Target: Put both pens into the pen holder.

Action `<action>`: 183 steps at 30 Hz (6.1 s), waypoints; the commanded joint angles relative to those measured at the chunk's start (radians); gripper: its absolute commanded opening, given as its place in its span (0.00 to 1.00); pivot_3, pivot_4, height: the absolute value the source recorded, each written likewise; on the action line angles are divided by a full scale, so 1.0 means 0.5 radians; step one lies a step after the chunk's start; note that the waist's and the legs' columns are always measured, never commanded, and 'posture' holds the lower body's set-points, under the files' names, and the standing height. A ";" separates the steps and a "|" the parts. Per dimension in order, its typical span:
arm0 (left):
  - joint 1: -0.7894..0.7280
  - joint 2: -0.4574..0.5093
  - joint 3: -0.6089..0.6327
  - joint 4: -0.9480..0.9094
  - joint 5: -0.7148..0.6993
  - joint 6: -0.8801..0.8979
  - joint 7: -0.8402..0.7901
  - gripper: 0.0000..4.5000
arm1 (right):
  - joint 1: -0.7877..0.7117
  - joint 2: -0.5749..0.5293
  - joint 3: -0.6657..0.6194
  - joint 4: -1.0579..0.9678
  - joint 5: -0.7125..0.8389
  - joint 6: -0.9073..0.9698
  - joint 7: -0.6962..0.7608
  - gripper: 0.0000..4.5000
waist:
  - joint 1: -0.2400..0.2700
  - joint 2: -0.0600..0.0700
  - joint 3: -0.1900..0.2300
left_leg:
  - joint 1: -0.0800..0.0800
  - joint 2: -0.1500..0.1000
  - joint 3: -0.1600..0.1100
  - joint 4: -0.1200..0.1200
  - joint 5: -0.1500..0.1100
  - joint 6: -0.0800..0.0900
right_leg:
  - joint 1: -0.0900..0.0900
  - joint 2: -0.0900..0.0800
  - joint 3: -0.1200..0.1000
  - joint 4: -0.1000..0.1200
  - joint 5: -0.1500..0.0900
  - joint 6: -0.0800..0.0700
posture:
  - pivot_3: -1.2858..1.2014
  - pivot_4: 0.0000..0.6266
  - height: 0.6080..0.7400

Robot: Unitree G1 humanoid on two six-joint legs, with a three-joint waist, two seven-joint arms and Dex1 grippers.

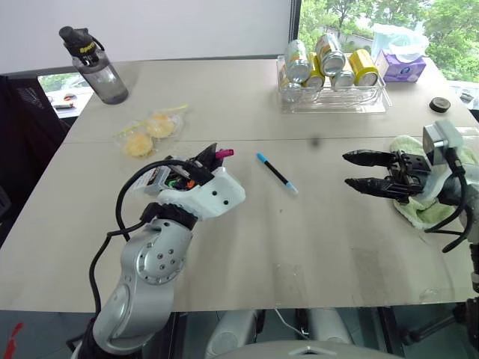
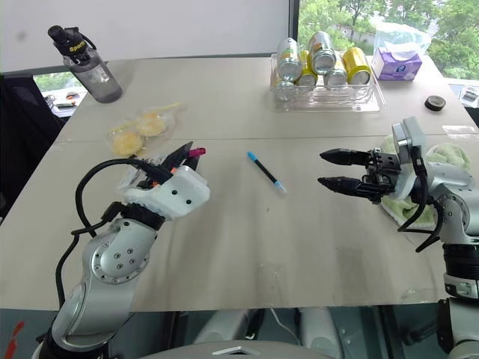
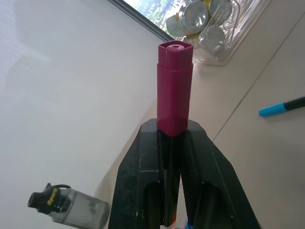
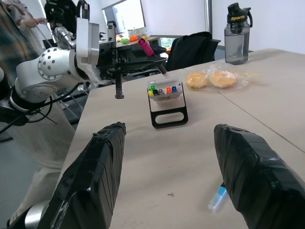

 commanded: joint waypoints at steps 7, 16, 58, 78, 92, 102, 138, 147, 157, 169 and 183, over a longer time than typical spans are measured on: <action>0.094 -0.124 0.121 -0.026 0.202 0.031 -0.117 0.00 | 0.000 0.046 -0.016 -0.050 -0.020 -0.119 0.019 0.70 | 0.001 0.000 0.000 | 0.000 0.000 0.000 0.000 0.000 0.000 | 0.000 0.000 0.000 0.000 0.000 0.000 | 0.52 0.24 1.00; 0.071 -0.220 0.138 0.041 0.241 -0.008 -0.168 0.00 | -0.009 0.081 -0.015 0.001 -0.113 -0.264 0.020 0.70 | -0.002 0.000 0.000 | 0.000 0.000 -0.001 0.000 0.000 0.000 | 0.000 0.000 -0.001 0.001 0.000 0.000 | 0.52 0.24 1.00; 0.268 -0.871 0.508 0.029 -0.603 0.049 -0.453 0.99 | -0.026 0.332 0.323 -0.145 -0.506 -0.091 -0.717 0.72 | -0.009 0.000 -0.002 | 0.001 0.000 0.000 0.003 0.000 0.000 | -0.001 0.000 -0.001 0.003 0.000 0.000 | 0.52 0.24 1.00; 0.451 -0.174 1.369 -0.252 -2.033 0.944 -1.068 0.99 | -0.210 0.948 0.923 -0.104 -1.478 0.488 -1.842 0.72 | -0.060 0.000 -0.004 | 0.005 0.000 0.001 0.005 0.002 -0.003 | -0.002 0.003 -0.002 0.012 0.001 -0.002 | 0.52 0.24 1.00; 0.329 0.011 1.234 -0.116 -2.210 0.901 -0.791 1.00 | -0.157 1.023 0.841 -0.194 -1.370 0.576 -1.842 0.00 | -0.061 0.000 -0.005 | 0.012 0.000 0.002 0.002 0.002 -0.004 | 0.002 0.003 0.001 0.012 0.001 -0.003 | 0.52 0.24 1.00; -0.254 -1.140 1.178 0.214 -2.528 0.870 0.050 1.00 | -0.037 1.179 0.530 -0.373 -0.876 0.013 -1.520 0.00 | -0.060 -0.006 -0.008 | 0.010 0.000 0.000 0.005 0.002 -0.005 | 0.003 0.003 -0.004 0.011 0.002 -0.002 | 0.52 0.24 1.00; -0.297 -0.443 0.498 0.242 -2.152 0.197 0.345 0.00 | 0.118 0.556 0.380 -0.429 -0.521 0.055 -1.074 0.74 | -0.096 -0.006 -0.008 | 0.011 0.000 0.003 0.004 0.003 -0.006 | 0.002 0.004 0.005 0.014 0.002 -0.002 | 0.52 0.24 1.00; -0.248 0.364 0.046 0.332 -0.533 -0.196 0.518 0.00 | -0.112 0.268 0.105 -0.233 -0.020 0.149 -0.431 0.74 | -0.083 0.000 -0.003 | 0.012 0.003 0.007 -0.007 0.003 -0.007 | -0.002 0.006 0.010 0.010 0.002 -0.005 | 0.52 0.24 1.00; -0.122 0.155 0.020 0.260 -0.084 -0.172 0.326 0.00 | -0.177 0.242 0.085 -0.149 0.051 0.150 -0.296 0.74 | -0.040 0.000 -0.003 | -0.002 0.004 -0.002 -0.004 0.002 -0.004 | -0.005 0.004 -0.001 -0.002 0.003 -0.004 | 0.52 0.24 1.00; -0.058 -0.017 0.111 0.325 0.027 -0.289 0.164 0.00 | -0.143 0.268 0.095 -0.117 -0.040 0.010 -0.294 0.74 | -0.038 0.000 -0.003 | -0.002 0.004 -0.002 -0.003 0.002 -0.004 | -0.004 0.004 -0.001 -0.001 0.003 -0.004 | 0.52 0.24 1.00; 0.018 -0.105 0.259 0.440 0.038 -0.393 0.047 0.00 | -0.115 0.255 0.109 -0.119 -0.043 0.014 -0.281 0.74 | -0.038 0.000 -0.003 | -0.002 0.004 -0.002 -0.001 0.002 -0.004 | -0.004 0.004 -0.002 0.000 0.003 -0.004 | 0.52 0.24 1.00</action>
